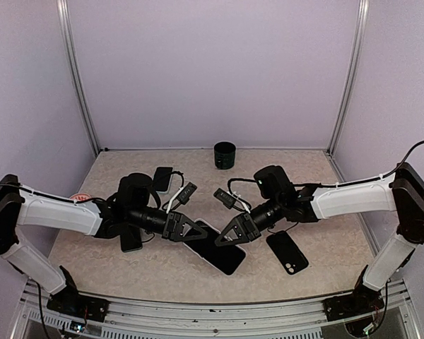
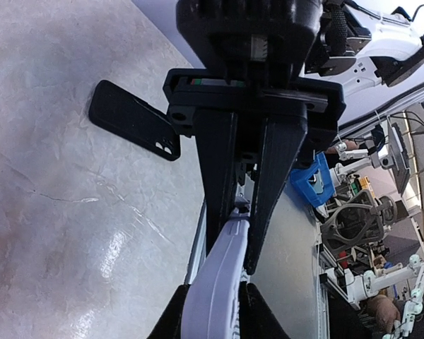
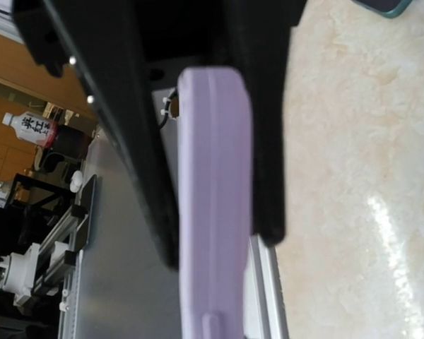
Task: Put the phone into the phone case
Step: Pass from the left arm to the right, then press the phone at the top corners of the phone case, then press the bottom right corner of the phone case.
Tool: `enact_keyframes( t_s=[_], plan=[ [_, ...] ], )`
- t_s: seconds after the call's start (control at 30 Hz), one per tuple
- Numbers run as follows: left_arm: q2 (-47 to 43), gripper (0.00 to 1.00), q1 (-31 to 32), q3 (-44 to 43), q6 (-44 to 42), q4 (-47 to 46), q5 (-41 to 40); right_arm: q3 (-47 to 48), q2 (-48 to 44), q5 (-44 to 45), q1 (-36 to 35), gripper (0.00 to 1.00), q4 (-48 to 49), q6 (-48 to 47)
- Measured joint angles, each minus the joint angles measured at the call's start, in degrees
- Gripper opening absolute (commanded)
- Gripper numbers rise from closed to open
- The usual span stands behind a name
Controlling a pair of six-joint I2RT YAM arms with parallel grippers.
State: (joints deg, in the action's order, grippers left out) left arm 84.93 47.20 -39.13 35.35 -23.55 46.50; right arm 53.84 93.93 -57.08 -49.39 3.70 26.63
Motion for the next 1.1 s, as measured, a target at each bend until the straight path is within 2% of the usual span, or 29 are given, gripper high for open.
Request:
enact_keyframes(
  t_s=[0.13, 0.17, 0.2, 0.3, 0.4, 0.5, 0.87, 0.97, 1.1],
  plan=[
    [0.02, 0.01, 0.04, -0.24, -0.7, -0.07, 1.42, 0.0, 0.0, -0.63, 0.07, 0.0, -0.04, -0.92],
    [0.02, 0.0, 0.04, -0.33, -0.83, -0.22, 1.97, 0.0, 0.0, -0.94, 0.07, 0.0, -0.07, -1.25],
    [0.02, 0.0, 0.02, -0.42, -0.74, -0.22, 2.19, 0.0, 0.0, -1.11, 0.07, 0.04, -0.04, -1.53],
    [0.02, 0.0, 0.02, -0.44, -0.92, -0.33, 2.23, 0.0, -0.04, -1.18, 0.17, 0.25, -0.04, -1.75],
    [0.0, 0.0, 0.11, -0.44, -0.98, -0.35, 1.14, 0.0, -0.04, -0.15, 0.57, 0.4, -0.35, -0.7],
    [0.0, 0.0, 0.11, -0.44, -0.96, 0.13, -0.39, -0.02, -0.13, -0.17, 1.33, 0.48, 0.79, 0.33],
    [-2.21, 0.0, -0.79, -0.33, -1.01, 2.19, -1.31, -3.08, -2.01, -0.92, 2.32, 0.48, 1.92, -0.35],
    [-2.75, 0.0, -0.96, -0.33, -0.98, 2.19, -1.22, -4.17, -2.4, -0.94, 2.32, 0.42, 1.9, -1.09],
    [-3.08, 0.0, -1.03, -0.33, -0.92, 2.21, -0.33, -5.44, -2.89, -1.07, 2.32, 0.23, 2.21, -1.81]
  ],
)
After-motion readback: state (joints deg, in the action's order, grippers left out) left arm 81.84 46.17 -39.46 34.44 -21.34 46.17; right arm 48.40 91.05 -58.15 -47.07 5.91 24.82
